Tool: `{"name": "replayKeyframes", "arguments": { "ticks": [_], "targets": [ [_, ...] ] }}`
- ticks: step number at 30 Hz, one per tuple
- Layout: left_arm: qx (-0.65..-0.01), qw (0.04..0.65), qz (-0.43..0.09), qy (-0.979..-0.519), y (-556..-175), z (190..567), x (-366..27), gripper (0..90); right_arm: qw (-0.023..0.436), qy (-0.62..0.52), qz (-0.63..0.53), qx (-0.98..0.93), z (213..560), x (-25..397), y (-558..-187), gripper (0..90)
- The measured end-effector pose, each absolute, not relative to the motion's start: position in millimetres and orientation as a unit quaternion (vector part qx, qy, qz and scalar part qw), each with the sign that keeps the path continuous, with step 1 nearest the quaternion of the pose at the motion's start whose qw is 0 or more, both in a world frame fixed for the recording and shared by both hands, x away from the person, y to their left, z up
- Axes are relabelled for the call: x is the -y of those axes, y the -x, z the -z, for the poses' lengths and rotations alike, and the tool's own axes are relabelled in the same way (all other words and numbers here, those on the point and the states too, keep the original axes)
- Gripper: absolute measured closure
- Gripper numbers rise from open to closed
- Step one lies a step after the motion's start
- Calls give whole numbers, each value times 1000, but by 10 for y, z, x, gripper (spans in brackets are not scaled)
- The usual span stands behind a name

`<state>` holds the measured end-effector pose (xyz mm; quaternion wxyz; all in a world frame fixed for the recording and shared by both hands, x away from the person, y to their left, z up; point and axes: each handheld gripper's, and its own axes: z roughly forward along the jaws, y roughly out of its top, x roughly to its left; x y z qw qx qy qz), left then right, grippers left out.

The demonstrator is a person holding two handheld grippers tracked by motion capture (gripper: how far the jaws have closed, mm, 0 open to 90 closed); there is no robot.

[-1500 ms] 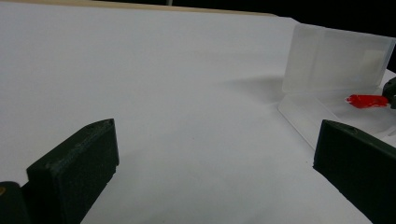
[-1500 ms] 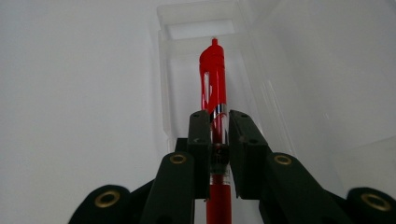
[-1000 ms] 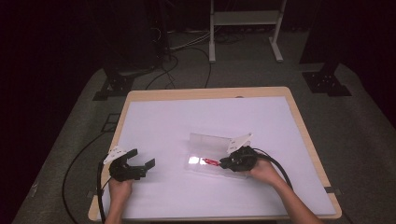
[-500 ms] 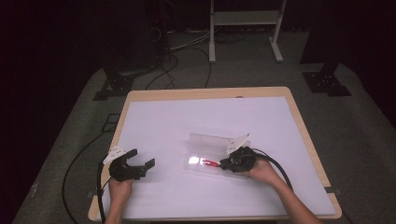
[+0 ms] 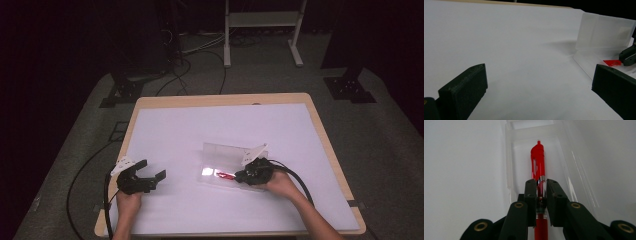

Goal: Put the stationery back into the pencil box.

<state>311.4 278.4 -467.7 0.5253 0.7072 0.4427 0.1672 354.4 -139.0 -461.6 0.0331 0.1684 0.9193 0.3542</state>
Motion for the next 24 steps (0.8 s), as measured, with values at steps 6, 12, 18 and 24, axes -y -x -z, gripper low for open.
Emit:
{"name": "replayKeyframes", "arguments": {
  "ticks": [6, 12, 18, 24],
  "targets": [
    [-442, 525, -167, -708, -3112, 4677, -2784, 0, 34, -171, -352, -920, 4631, 1384, -3545, 761],
    [-444, 525, -169, -706, -3116, 4678, -2778, 0, 35, -175, -364, -914, 4586, 1411, -3524, 716],
    [-442, 526, -168, -707, -3112, 4676, -2781, 0, 32, -189, -391, -900, 4503, 1500, -3489, 656],
    [-442, 525, -167, -708, -3114, 4679, -2782, 0, 37, -195, -396, -897, 4453, 1596, -3436, 617]
  ]
}}
